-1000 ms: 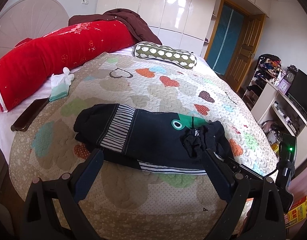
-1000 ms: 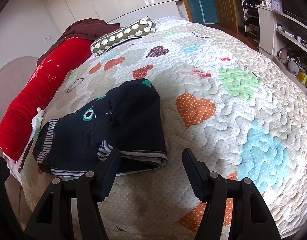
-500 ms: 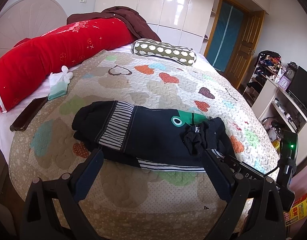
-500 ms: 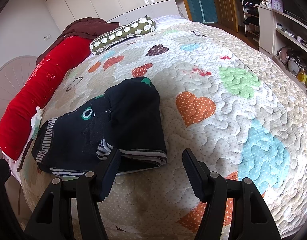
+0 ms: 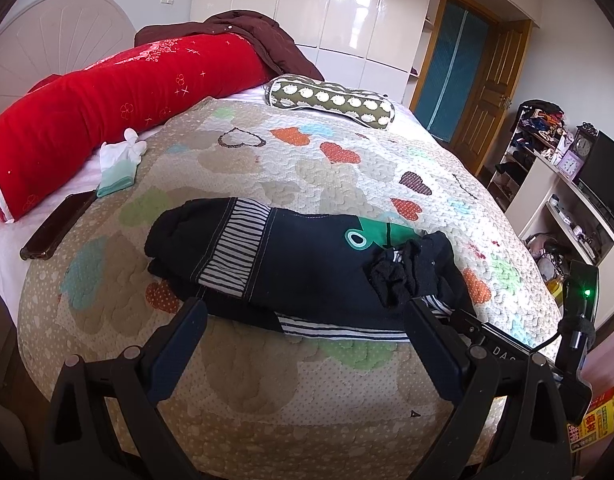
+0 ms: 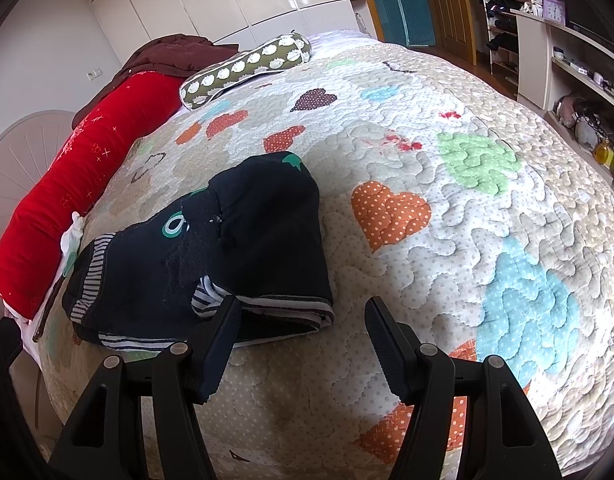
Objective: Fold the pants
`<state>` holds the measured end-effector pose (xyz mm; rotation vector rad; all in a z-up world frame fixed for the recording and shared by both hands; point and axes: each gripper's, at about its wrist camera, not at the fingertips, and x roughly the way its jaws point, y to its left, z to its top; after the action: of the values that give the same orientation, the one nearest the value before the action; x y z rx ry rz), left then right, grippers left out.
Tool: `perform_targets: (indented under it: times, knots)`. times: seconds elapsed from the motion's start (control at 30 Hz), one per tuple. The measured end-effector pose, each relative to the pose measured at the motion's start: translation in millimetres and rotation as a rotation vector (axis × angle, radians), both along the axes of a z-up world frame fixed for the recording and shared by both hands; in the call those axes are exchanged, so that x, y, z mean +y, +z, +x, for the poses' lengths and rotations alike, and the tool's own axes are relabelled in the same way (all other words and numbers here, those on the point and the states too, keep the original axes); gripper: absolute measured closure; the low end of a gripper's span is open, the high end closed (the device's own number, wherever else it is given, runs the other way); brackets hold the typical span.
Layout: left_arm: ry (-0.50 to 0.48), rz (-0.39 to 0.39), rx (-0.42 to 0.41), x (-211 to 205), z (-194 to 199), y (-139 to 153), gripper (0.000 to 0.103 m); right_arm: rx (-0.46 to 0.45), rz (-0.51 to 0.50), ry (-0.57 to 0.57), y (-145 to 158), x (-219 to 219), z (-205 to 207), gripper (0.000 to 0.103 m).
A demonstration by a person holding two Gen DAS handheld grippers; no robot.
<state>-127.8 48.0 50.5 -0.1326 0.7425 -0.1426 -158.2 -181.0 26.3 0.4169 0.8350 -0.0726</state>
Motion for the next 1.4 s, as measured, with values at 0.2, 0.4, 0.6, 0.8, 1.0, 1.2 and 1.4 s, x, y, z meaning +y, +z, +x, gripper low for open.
perform_targets:
  times: [0.2,0.4,0.6,0.8,1.0,1.2,1.4]
  knots:
    - [0.001,0.001,0.001,0.2,0.3,-0.5,0.005,0.002,0.001,-0.001,-1.6,0.6,-0.6,0.034]
    - [0.007,0.0,0.011,1.1,0.1,-4.3,0.005,0.004,0.0,-0.001,-3.1,0.7,-1.6,0.033]
    - [0.008,0.001,0.004,1.1,-0.4,-3.2,0.005,0.006,-0.001,0.0,-3.7,1.0,-1.8,0.033]
    - [0.024,0.0,-0.017,3.0,-2.5,0.8,0.005,0.007,-0.005,0.002,-5.6,2.4,-3.4,0.033]
    - [0.05,0.007,-0.062,5.7,-8.0,8.8,0.005,0.012,-0.01,0.005,-6.9,4.9,-3.3,0.032]
    - [0.069,-0.002,-0.067,6.8,-7.7,10.8,0.005,0.008,-0.006,0.008,-6.9,4.6,-2.7,0.032]
    - [0.044,0.008,-0.058,-0.4,-8.6,10.7,0.005,0.005,0.005,0.01,-6.6,1.9,-4.2,0.032]
